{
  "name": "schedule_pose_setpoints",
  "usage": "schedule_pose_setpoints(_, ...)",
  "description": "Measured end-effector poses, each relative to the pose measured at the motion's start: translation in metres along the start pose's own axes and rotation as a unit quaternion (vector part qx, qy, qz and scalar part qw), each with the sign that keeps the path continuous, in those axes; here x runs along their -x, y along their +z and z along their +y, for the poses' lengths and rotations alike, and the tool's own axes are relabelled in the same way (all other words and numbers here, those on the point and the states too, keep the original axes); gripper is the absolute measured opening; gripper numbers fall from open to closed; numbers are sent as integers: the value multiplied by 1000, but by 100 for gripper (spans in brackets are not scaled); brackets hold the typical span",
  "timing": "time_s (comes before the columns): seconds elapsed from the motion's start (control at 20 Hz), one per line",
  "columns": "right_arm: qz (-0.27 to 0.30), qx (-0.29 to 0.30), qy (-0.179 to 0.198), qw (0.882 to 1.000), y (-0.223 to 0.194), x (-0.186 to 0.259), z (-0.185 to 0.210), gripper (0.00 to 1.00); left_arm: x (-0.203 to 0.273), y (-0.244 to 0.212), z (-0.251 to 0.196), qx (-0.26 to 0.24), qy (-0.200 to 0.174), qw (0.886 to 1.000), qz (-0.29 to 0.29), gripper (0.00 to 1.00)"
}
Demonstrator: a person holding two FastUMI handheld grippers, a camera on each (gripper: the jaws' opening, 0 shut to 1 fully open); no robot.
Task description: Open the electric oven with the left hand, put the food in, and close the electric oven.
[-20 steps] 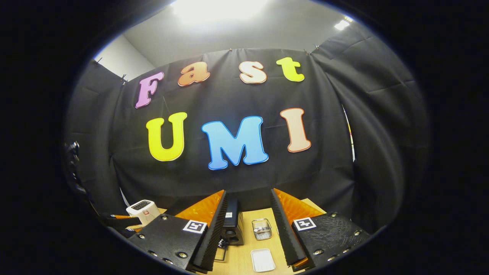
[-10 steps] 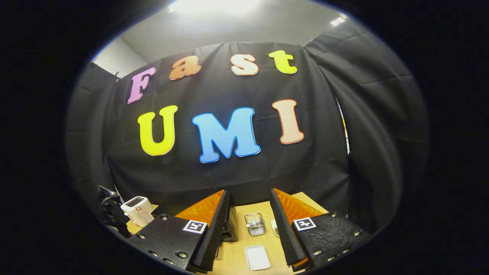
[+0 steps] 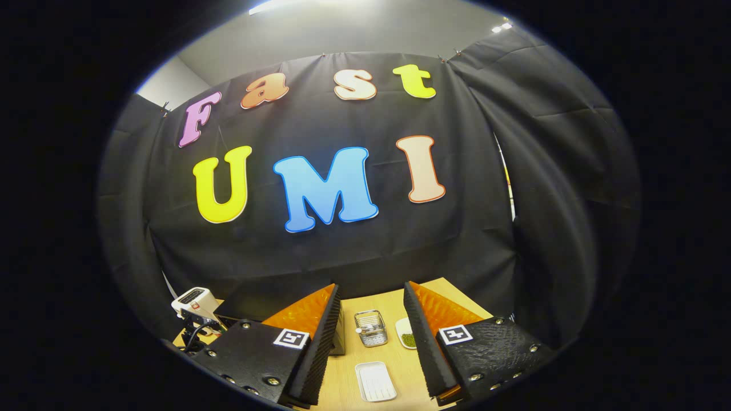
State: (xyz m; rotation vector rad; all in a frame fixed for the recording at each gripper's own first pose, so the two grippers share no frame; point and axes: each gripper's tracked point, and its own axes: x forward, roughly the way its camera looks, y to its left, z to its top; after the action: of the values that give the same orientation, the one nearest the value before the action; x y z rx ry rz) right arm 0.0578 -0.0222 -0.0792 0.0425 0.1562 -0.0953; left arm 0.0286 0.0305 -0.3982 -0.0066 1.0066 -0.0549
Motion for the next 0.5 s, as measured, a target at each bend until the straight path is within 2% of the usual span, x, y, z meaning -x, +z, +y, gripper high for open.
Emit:
schedule_pose_setpoints(0.1,-3,2,-7,1000,2,0,-4,68,-10,-7,3,8,1,1000,16,95)
schedule_pose_setpoints(0.2,-3,2,-12,1000,2,-2,-7,68,-23,-14,6,4,2,999,36,99)
schedule_pose_setpoints(0.3,-1,3,-13,1000,2,-4,-8,68,-35,-24,8,-7,3,998,59,99)
schedule_pose_setpoints(0.35,-1,5,-14,1000,1,-5,-8,68,-39,-26,8,-8,4,998,66,95)
schedule_pose_setpoints(0.4,-1,6,-14,1000,3,-5,-9,68,-43,-26,9,-7,5,998,69,99)
schedule_pose_setpoints(0.5,-3,7,-13,1000,5,-7,-9,68,-50,-26,8,-3,5,997,75,99)
